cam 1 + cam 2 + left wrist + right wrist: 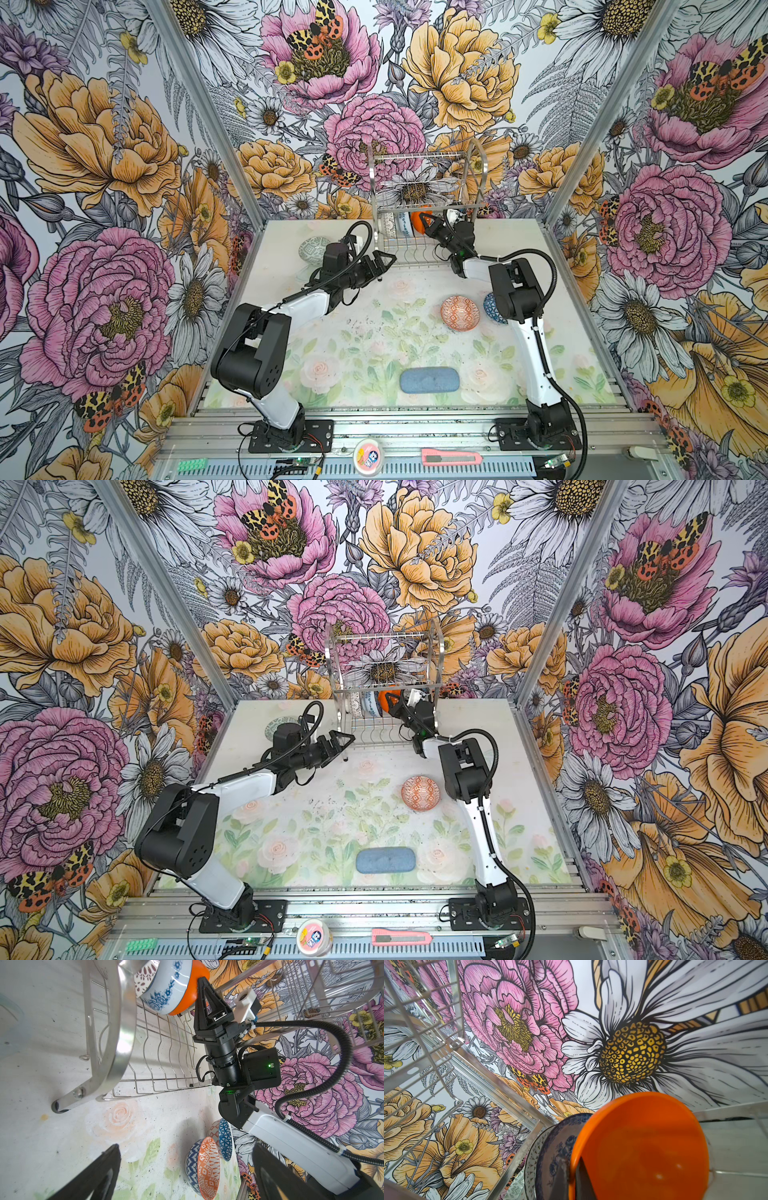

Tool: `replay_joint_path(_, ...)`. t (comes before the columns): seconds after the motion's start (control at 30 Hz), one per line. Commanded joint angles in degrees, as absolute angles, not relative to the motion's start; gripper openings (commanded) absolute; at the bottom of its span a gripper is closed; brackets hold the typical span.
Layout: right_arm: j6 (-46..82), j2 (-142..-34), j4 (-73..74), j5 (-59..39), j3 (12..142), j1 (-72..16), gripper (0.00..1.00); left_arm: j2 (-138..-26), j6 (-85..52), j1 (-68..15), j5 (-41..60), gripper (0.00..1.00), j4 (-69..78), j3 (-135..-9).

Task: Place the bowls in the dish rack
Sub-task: 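Open the right gripper and draw it back from the orange bowl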

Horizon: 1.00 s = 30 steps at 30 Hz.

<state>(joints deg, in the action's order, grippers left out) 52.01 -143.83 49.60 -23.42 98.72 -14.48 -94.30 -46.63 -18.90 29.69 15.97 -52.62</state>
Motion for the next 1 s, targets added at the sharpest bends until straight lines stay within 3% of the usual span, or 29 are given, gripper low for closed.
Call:
replay_joint_path(0.0,52.29,-144.34,38.99,-22.3,96.3,-12.97,0.04,-93.7,-46.93,-18.94,30.94,0.99,17.31,-54.4)
replay_joint_path(0.97,45.72,-141.37,32.08,-25.09,95.22,-12.02,0.04,-94.03,-46.41,-19.42,30.59,0.99,16.82,-54.75)
